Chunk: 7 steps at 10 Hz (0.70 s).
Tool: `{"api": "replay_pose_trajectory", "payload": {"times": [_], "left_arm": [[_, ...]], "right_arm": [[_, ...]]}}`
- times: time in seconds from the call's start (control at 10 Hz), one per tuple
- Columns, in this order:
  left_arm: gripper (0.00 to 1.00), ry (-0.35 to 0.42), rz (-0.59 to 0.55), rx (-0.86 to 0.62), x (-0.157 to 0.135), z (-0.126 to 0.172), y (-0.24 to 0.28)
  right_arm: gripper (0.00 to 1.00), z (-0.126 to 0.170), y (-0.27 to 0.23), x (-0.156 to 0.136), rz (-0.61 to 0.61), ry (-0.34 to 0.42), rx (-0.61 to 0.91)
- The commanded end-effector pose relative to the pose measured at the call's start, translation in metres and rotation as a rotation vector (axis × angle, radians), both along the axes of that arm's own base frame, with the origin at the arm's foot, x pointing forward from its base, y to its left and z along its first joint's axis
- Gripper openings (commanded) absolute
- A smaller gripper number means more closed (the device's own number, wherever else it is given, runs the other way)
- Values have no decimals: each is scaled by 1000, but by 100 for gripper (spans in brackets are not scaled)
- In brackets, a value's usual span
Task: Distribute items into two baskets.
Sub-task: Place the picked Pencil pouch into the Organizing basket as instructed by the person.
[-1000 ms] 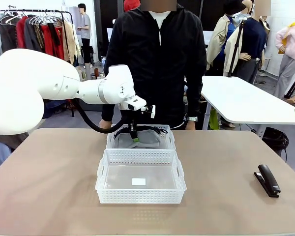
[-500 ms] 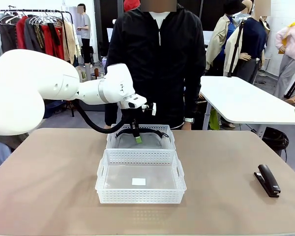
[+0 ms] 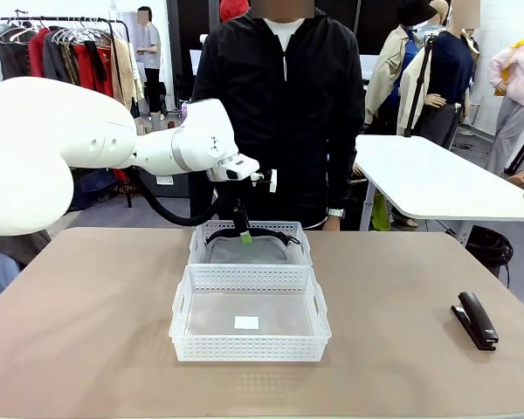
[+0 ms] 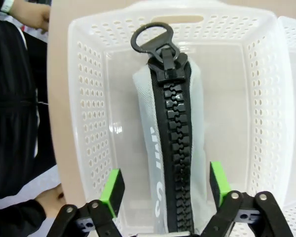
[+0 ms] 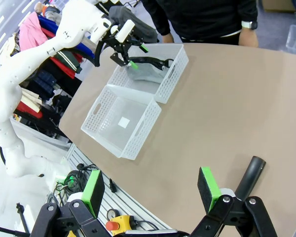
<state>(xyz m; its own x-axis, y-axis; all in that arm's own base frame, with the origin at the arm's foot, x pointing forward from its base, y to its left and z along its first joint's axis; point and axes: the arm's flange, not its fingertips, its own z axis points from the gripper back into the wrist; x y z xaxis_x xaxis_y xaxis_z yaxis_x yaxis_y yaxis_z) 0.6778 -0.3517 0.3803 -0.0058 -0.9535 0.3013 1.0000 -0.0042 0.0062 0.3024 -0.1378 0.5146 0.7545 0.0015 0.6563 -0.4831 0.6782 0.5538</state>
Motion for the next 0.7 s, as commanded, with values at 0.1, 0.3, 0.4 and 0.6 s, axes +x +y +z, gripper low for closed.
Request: {"api": "replay_pose_trajectory", "payload": {"times": [0.1,0.3,0.4,0.6], "left_arm": [[100,13,-32,26,-21,21,6],[100,10,-17,28,-31,33,11],[100,3,-2,25,-35,39,14],[100,17,-15,31,-40,44,17]], "right_arm": [[100,2,1,1,7,-17,14],[100,2,1,1,7,-17,14],[100,2,1,1,7,-17,14],[100,2,1,1,7,-17,14]]}}
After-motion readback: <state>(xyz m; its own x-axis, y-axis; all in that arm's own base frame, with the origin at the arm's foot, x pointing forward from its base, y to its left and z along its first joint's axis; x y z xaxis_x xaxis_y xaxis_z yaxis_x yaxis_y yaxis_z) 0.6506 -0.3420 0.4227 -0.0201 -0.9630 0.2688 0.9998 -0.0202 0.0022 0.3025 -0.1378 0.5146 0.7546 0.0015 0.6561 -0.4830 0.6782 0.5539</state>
